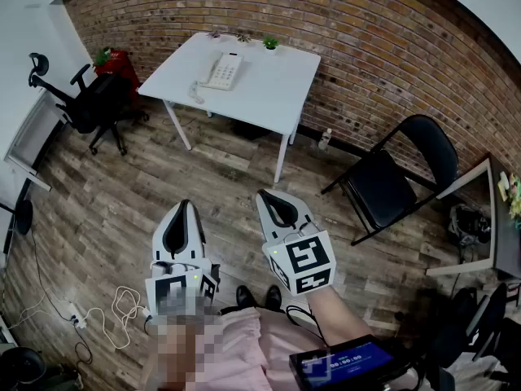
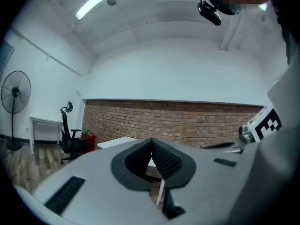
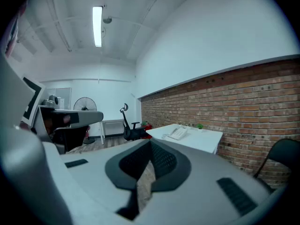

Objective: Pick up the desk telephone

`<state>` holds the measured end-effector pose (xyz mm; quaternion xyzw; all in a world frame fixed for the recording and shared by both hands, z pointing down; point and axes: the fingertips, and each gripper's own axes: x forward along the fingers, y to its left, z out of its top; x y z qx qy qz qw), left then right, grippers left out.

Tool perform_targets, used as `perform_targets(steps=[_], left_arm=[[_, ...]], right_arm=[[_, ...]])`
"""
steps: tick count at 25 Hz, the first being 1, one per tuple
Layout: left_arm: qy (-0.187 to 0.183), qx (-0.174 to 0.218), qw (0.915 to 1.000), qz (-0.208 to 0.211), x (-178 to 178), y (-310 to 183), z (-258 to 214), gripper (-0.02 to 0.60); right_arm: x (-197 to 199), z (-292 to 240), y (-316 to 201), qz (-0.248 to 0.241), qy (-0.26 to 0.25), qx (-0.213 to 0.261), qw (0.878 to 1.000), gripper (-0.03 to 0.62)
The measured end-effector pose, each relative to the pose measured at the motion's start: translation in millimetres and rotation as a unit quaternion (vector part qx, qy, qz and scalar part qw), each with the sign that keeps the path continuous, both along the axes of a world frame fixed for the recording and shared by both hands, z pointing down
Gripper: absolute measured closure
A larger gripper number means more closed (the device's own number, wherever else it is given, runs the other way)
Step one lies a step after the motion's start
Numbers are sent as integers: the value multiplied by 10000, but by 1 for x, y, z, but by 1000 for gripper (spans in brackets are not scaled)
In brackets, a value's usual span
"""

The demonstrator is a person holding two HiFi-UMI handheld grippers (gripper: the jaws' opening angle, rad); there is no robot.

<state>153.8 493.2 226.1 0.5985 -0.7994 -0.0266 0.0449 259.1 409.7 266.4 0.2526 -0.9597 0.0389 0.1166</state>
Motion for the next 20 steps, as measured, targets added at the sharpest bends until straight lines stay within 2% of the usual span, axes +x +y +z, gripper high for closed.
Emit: perform_targets(steps=[15,20], left_arm=[[-107,-148,9998,-73,26,-1,2,571],[-70,137,9995,-287,30,0,-4,555]], right_arm=[[25,-1,-2,-66,-89,-22,9999,597],[31,-3,-9,-147,-210,-29,9997,591]])
